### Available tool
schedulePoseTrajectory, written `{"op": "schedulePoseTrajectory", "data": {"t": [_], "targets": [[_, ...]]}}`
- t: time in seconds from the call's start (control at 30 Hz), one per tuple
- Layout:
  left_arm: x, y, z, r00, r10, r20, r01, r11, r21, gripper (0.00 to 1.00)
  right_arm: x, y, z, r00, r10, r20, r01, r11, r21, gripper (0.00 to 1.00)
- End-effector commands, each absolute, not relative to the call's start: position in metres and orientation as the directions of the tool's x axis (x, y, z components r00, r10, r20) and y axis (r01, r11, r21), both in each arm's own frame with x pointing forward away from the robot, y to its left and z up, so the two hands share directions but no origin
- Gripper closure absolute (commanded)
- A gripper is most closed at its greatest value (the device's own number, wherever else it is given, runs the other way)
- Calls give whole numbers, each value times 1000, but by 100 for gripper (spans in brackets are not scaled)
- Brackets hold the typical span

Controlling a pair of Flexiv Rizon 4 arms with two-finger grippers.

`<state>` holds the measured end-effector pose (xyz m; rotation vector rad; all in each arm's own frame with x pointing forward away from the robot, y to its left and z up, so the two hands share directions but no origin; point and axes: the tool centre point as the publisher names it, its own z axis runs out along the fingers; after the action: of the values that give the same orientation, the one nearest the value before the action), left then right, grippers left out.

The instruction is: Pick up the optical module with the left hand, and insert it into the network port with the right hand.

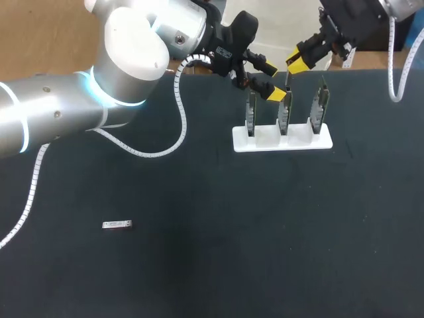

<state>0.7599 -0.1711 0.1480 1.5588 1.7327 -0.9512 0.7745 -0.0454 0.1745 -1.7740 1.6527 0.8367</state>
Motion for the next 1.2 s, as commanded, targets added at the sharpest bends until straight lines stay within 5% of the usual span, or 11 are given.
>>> {"op": "schedulePoseTrajectory", "data": {"t": [0.03,1.2], "targets": [[762,-172,149,-118,556,-823,993,44,-112,0,773,-46,174,41,-642,-766,-997,-75,10,100],[762,-172,149,-118,556,-823,993,44,-112,0,771,-47,172,28,-640,-768,-997,-73,24,100]]}}
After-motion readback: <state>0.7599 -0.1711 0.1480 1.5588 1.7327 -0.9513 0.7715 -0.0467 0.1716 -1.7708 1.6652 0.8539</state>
